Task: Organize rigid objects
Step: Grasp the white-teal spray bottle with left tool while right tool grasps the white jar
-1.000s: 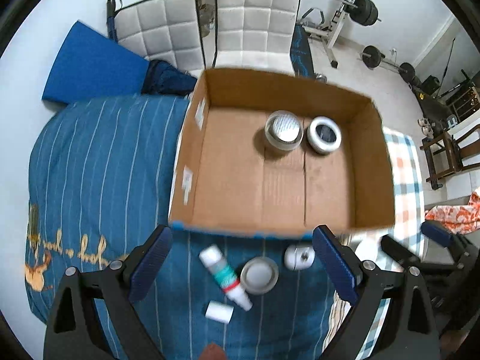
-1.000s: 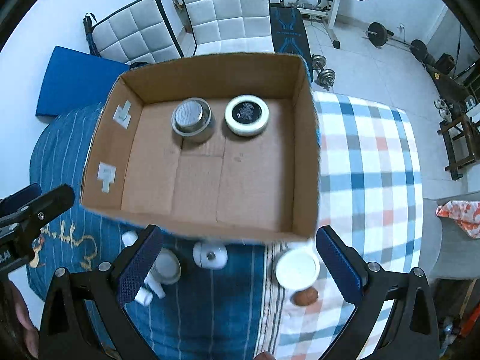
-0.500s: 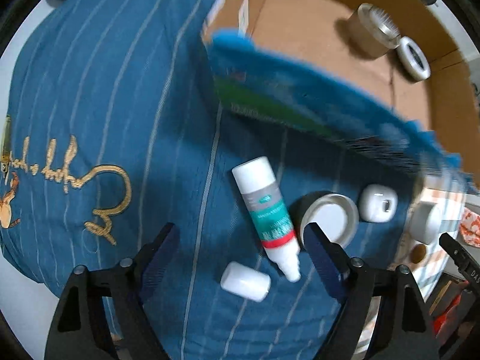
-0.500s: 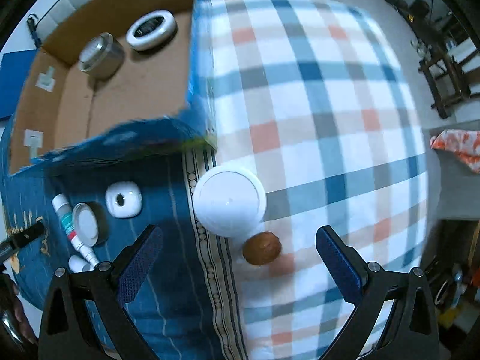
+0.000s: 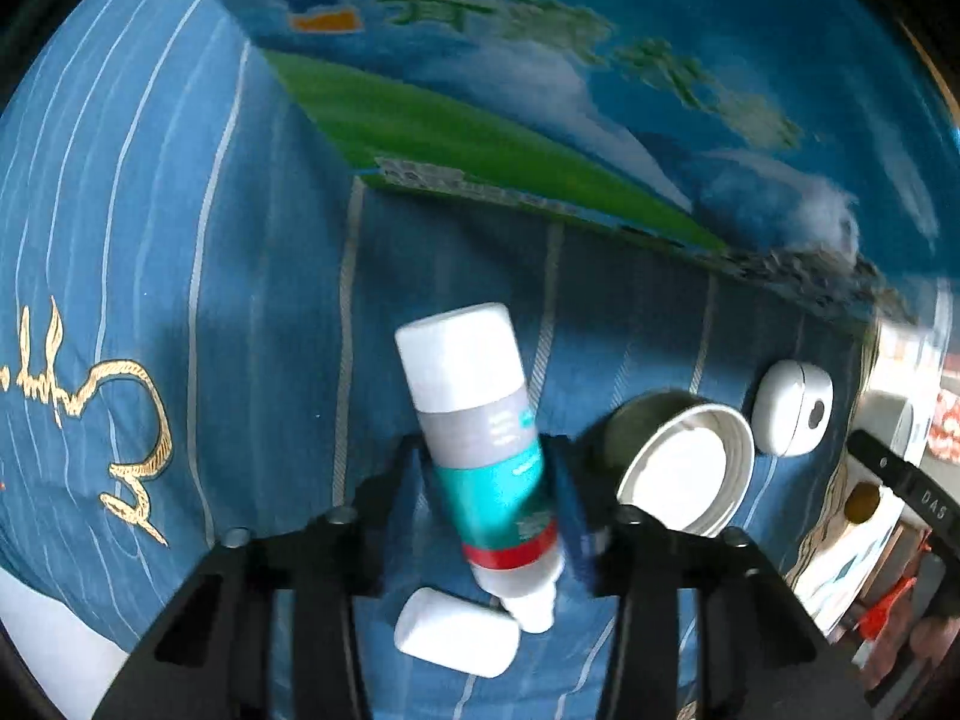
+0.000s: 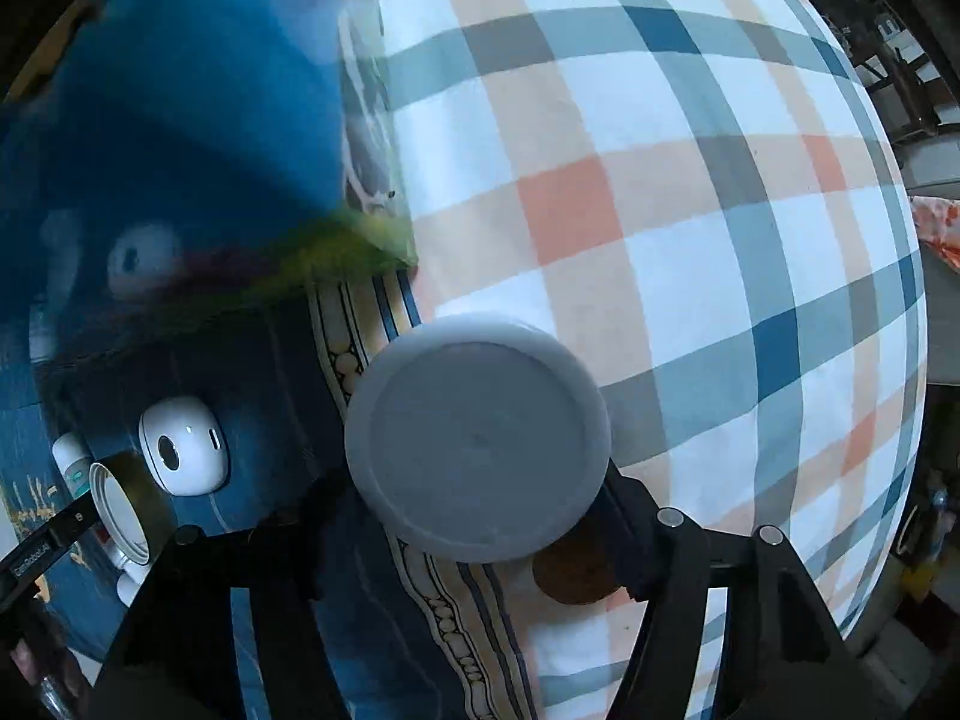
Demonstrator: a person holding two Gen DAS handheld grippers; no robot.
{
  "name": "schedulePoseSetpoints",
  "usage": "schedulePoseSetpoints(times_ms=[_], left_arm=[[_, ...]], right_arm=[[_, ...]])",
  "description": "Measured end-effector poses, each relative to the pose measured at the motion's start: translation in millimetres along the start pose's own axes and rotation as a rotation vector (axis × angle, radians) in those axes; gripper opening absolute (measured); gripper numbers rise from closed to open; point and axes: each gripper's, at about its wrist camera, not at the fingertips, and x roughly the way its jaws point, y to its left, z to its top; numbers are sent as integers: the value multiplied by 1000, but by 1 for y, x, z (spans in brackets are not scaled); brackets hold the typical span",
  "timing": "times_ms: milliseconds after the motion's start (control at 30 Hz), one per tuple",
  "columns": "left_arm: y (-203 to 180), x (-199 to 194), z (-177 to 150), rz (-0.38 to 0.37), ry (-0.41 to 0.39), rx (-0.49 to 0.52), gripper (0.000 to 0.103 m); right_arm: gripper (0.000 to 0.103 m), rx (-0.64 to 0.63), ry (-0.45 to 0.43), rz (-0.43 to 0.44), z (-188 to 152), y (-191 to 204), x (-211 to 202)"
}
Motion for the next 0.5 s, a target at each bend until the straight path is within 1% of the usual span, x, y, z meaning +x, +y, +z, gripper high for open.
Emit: schedulePoseSetpoints(times_ms=[100,200,267,300,367,500], left_arm=[[-7,3,-9,9,15,39,33],[-12,8,-25,16,32,73,33],[-11,13,-35,6,42,65,34],[-8,16,-40,-4,38,42,35],[-4,17,-43,-16,29,27,35],[-5,17,-40,-22,36,-1,35]], right_arm=[[68,-32,22,-2,-7,3,2],[68,-74,50,2,-24,8,3],[68,-123,70,-1,-38,13,2],[68,-148,81,-10,-45,17,3],[68,-194,106,-8,-60,25,6],[69,-217,116,-34,-73,33,15]])
